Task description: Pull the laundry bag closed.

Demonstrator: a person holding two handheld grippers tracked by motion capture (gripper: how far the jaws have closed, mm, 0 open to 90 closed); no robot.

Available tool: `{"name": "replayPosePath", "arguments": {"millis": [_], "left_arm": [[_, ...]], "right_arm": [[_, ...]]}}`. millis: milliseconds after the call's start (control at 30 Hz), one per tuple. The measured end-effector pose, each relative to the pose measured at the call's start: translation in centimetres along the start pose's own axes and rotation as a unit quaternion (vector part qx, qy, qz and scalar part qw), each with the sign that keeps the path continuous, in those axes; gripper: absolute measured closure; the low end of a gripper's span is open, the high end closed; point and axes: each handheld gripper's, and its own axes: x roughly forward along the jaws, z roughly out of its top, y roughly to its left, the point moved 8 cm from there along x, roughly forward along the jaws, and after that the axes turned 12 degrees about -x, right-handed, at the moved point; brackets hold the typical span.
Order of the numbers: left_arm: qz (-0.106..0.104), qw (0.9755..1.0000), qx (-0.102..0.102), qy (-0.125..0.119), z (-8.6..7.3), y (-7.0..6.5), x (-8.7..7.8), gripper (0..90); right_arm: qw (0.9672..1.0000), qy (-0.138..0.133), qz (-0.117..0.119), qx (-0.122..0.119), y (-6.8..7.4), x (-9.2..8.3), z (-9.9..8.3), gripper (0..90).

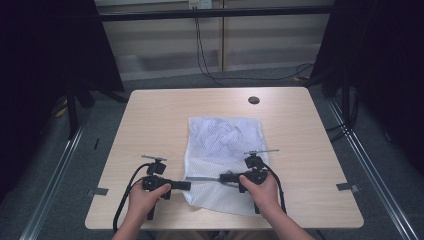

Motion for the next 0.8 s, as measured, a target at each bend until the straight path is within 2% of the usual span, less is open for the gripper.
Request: {"name": "replayPosePath", "arguments": {"millis": [300, 333, 800], "left_arm": [[0.000, 1.0000, -0.004, -0.005, 0.10, 0.01, 0.01, 88.3], [-0.003, 0.9999, -0.012, -0.007, 0.06, -0.16, 0.02, 88.3], [-0.004, 0.9999, -0.010, -0.002, 0.00, -0.14, 0.00, 88.4]], "right_arm": [[1.0000, -0.002, -0.003, 0.003, -0.24, -0.21, 0.07, 87.4], [1.0000, -0.002, -0.002, 0.001, -0.24, -0.25, 0.07, 87.4], [1.0000, -0.003, -0.002, 0.002, -0.30, -0.43, 0.13, 87.4]]}}
